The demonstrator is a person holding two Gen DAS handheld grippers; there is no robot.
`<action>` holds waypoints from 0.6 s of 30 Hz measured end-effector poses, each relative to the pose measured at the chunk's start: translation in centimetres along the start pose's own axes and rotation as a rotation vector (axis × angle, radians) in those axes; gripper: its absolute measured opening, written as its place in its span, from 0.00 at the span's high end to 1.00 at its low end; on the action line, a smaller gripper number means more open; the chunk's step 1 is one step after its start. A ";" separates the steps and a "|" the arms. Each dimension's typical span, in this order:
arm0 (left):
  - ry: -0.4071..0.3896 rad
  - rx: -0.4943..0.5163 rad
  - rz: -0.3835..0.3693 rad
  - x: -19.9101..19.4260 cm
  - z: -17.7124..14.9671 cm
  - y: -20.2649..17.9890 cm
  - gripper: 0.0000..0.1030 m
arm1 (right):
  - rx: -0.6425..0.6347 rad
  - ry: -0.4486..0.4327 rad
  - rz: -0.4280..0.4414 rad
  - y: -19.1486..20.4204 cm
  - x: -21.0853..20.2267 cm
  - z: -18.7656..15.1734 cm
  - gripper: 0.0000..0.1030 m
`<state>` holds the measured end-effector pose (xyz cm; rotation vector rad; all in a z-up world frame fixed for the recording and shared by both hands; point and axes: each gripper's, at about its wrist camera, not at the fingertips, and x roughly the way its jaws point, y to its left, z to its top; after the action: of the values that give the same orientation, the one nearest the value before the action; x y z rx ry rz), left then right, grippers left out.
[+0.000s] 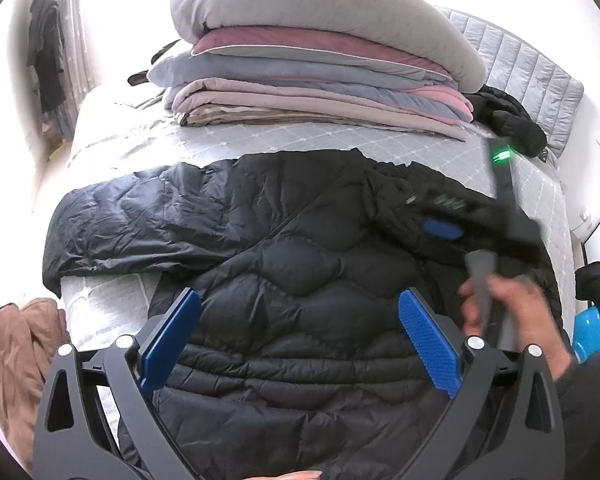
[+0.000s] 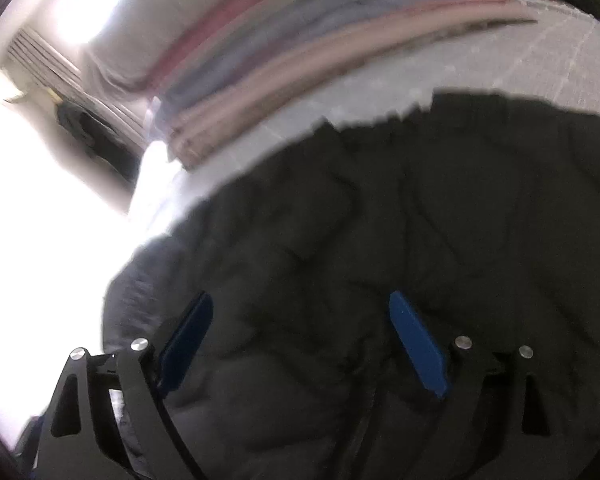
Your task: Fold large clothes
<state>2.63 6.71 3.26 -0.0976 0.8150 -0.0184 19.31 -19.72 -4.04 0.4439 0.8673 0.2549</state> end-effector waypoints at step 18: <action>-0.022 -0.012 0.057 -0.5 -0.1 1.4 0.07 | -0.024 -0.115 -0.126 -1.2 -10.1 -5.0 0.07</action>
<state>2.17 8.11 3.40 -0.0858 0.7960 0.0418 9.18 -23.39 -0.59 0.3761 0.7759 0.1231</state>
